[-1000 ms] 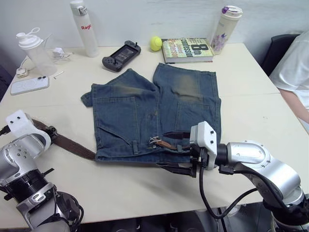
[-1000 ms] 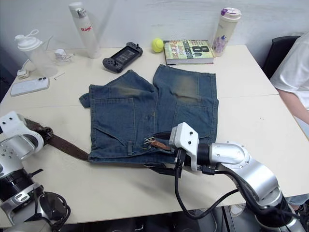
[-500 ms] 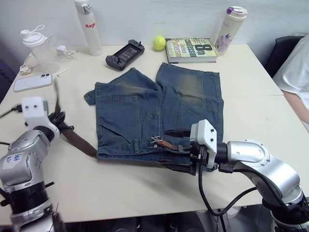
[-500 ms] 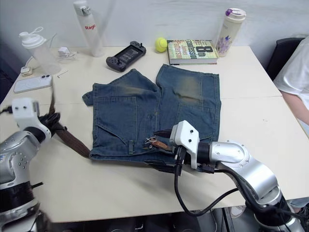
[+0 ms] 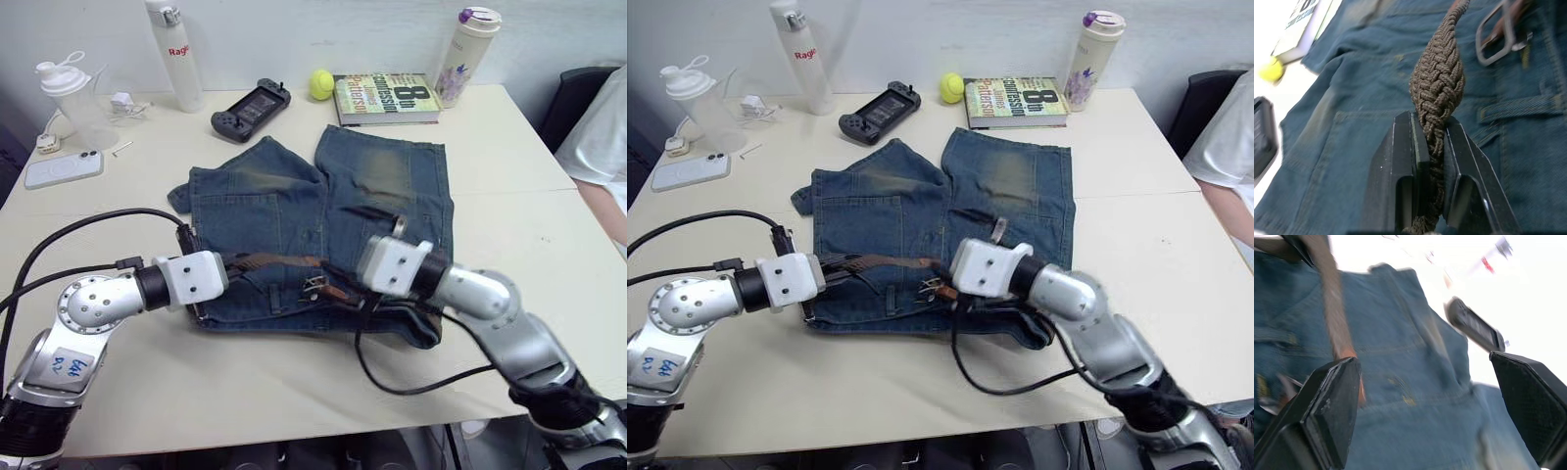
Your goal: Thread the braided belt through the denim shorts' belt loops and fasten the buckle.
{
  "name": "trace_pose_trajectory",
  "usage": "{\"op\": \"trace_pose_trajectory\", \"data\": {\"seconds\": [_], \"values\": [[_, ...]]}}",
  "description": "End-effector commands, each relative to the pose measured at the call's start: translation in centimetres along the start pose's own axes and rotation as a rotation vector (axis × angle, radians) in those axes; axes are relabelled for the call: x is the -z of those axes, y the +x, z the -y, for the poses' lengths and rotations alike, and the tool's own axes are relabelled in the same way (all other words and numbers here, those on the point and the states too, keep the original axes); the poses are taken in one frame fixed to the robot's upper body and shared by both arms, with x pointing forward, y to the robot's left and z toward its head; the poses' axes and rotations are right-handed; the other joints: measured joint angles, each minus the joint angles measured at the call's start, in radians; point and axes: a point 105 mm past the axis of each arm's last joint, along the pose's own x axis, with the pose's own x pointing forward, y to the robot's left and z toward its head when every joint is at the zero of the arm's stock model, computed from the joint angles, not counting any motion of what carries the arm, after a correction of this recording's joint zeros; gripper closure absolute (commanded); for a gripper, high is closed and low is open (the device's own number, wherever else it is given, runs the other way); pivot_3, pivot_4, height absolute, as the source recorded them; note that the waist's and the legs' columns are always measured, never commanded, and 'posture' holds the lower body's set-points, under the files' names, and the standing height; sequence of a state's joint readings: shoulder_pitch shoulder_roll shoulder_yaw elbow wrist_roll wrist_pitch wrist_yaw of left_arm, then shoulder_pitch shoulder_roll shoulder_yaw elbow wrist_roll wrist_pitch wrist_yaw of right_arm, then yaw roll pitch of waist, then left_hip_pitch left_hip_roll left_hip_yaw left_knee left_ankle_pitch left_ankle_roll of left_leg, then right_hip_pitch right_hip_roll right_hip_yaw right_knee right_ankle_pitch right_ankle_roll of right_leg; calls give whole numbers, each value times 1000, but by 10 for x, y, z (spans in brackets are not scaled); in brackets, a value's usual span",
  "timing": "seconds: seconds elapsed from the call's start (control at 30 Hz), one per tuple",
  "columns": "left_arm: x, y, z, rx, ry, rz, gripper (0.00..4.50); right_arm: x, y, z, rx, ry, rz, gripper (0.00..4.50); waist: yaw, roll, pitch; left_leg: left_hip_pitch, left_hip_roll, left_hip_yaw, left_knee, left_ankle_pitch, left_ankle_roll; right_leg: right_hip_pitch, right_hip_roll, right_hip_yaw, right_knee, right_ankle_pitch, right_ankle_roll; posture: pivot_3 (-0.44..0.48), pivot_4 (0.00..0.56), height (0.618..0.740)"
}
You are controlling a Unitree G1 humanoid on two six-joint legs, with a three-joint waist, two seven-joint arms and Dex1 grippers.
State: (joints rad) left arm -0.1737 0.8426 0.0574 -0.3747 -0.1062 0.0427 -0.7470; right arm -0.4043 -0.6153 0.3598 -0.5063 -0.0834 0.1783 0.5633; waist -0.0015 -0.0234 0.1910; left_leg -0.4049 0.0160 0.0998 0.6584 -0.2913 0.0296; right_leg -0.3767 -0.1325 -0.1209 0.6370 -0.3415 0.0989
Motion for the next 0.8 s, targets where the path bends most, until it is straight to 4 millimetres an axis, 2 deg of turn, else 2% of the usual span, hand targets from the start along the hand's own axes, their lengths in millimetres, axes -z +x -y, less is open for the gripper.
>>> {"op": "trace_pose_trajectory", "data": {"seconds": [0.03, 0.1, 0.23, 0.4, 0.47, 0.53, 0.57, 0.6, 0.63, 0.73, 0.77, 0.8], "values": [[-11, 1, -9, -45, 11, 52, 4475, -9, 4, -14, -14, -42, 30, 0, 1, 0, 0, 0, 0, 0, 1, 0, 0, 0, 0, 0, 1, 0, 0, 0, 150, 740], [-9, 1, -11, -55, -3, 54, 4475, -8, 5, -19, -22, -39, 27, 0, 0, 0, 0, 0, 0, 0, 2, 0, 1, 1, 0, 0, 2, 0, 1, 0, 150, 740], [-14, 0, -7, -29, 30, 88, 4475, 7, 13, -23, -7, -55, -50, 0, 0, 0, 0, 0, 0, -1, 2, 1, 1, 1, 0, 0, 3, 0, 1, 0, 150, 740], [-12, -2, 0, 14, 58, 81, 4475, 19, 16, -12, 51, -74, -111, 0, -1, 0, 0, 0, 0, -1, 2, 1, 1, 1, 0, 0, 3, 0, 1, 0, 150, 740], [-12, -2, -2, 14, 73, 77, 4475, 19, 15, -12, 46, -81, -111, 528, 0, 0, 0, 0, 0, -2, 2, 1, 1, 1, 0, 0, 3, 0, 1, 0, 150, 740], [-10, -1, -3, 10, 79, 69, 4475, 17, 14, -15, 34, -75, -103, 1314, -1, 0, 0, 0, 0, -2, 2, 1, 1, 1, 0, 0, 2, 0, 1, 0, 150, 740], [-9, -1, -3, 7, 77, 66, 4475, 16, 13, -16, 30, -69, -99, 1567, -1, 0, 0, 0, 0, -2, 2, 1, 1, 1, 0, 0, 3, 0, 1, 0, 150, 740], [-8, -1, -4, 0, 73, 63, 4475, 15, 13, -18, 22, -67, -97, 2079, -1, 0, 0, 0, 0, -2, 2, 1, 1, 1, 1, 0, 3, 0, 1, 0, 150, 740], [-8, -2, -3, 3, 78, 61, 4475, 15, 12, -20, 17, -61, -101, 2353, -1, 0, 0, 0, 0, -2, 2, 1, 1, 1, 1, 0, 3, 0, 1, 0, 150, 740], [-10, -2, -2, 2, 80, 76, 4475, 18, 12, -25, 6, -42, -117, 3633, -1, 0, 0, 0, 0, -2, 2, 1, 1, 1, 1, 0, 3, 0, 1, 0, 150, 740], [-11, -1, -2, 1, 80, 82, 4475, 19, 12, -25, 6, -41, -118, 4286, -1, 0, 0, 0, 0, -2, 2, 1, 1, 1, 1, 0, 3, 0, 1, 0, 150, 740], [-12, -1, -2, 0, 83, 88, 4475, 18, 13, -26, 5, -42, -117, 4410, -1, 0, 0, 0, 0, -2, 2, 1, 1, 1, 1, 0, 3, 0, 1, 0, 150, 740]]}}
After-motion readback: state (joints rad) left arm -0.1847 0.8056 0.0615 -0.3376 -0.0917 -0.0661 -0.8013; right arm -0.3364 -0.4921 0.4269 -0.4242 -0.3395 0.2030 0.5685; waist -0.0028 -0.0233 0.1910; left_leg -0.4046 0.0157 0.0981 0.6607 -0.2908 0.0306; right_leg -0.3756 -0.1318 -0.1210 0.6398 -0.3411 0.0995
